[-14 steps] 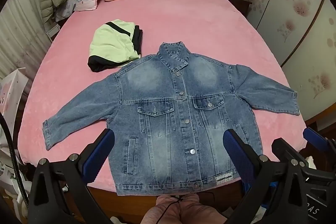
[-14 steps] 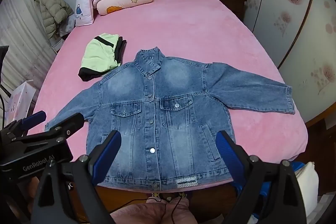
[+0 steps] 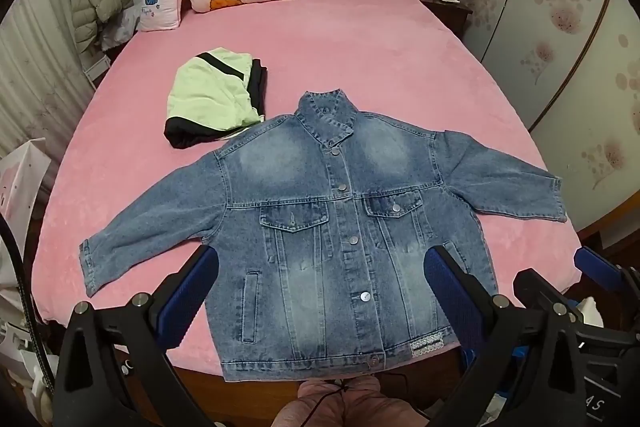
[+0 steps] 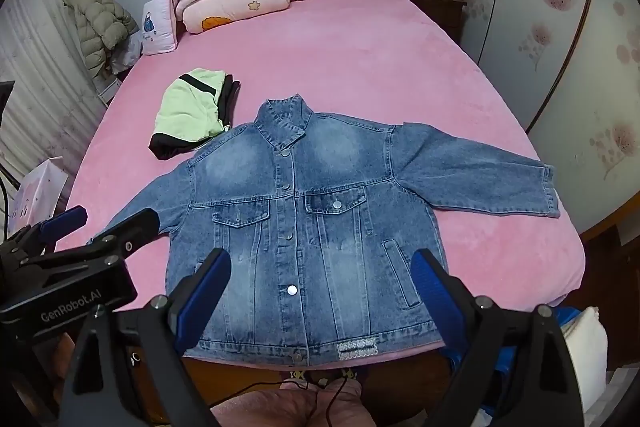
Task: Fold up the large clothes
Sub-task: 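Move both grippers toward the spread denim jacket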
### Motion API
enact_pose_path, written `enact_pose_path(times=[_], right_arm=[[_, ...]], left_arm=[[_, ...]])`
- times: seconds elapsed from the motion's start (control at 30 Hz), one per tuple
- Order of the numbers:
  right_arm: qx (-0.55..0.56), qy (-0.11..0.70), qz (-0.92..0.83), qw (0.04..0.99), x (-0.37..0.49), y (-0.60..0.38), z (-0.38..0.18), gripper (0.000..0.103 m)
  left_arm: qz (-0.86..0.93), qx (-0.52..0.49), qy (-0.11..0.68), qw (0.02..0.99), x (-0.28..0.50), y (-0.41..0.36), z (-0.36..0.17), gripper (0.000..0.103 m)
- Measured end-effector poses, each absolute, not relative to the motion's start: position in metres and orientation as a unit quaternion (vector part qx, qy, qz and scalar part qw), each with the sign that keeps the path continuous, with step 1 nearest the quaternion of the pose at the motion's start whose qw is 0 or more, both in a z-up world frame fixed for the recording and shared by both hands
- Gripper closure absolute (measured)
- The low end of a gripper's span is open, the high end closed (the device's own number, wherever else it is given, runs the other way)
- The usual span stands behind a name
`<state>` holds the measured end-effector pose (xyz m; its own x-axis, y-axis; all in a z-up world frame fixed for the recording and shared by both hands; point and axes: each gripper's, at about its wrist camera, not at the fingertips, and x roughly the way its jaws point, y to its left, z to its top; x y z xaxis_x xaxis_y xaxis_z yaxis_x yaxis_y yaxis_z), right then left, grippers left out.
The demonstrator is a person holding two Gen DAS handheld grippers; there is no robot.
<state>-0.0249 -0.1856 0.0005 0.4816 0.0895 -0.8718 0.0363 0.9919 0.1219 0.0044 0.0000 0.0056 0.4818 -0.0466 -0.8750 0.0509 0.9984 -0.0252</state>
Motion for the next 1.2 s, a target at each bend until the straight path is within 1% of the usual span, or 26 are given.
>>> enact_pose_path(times=[0.23,0.33,0.63,0.73,1.2], right_arm=[[0.056,0.504,-0.002,0.862,-0.029,-0.183,0.002,0.011],[0.054,0.495,-0.006,0.867,-0.031,-0.182,0.006,0.015],[0.071,0.490,-0.018,0.869,-0.039,-0.184,0.004,0.017],[0.075,0.489,-0.022,0.869,-0.041,-0.183,0.003,0.019],[0.079,0.474,-0.035,0.876,-0.043,-0.172,0.010,0.019]], left_arm=[[-0.040,-0.002,0.505,0.862,0.003,0.003,0.004,0.001],[-0.045,0.004,0.510,0.859,0.003,0.001,0.002,0.001],[-0.068,0.013,0.517,0.853,0.001,-0.003,-0.001,0.001],[-0.072,0.022,0.515,0.854,0.000,-0.003,0.000,0.001],[-0.087,0.034,0.504,0.858,0.008,0.001,0.003,0.001]])
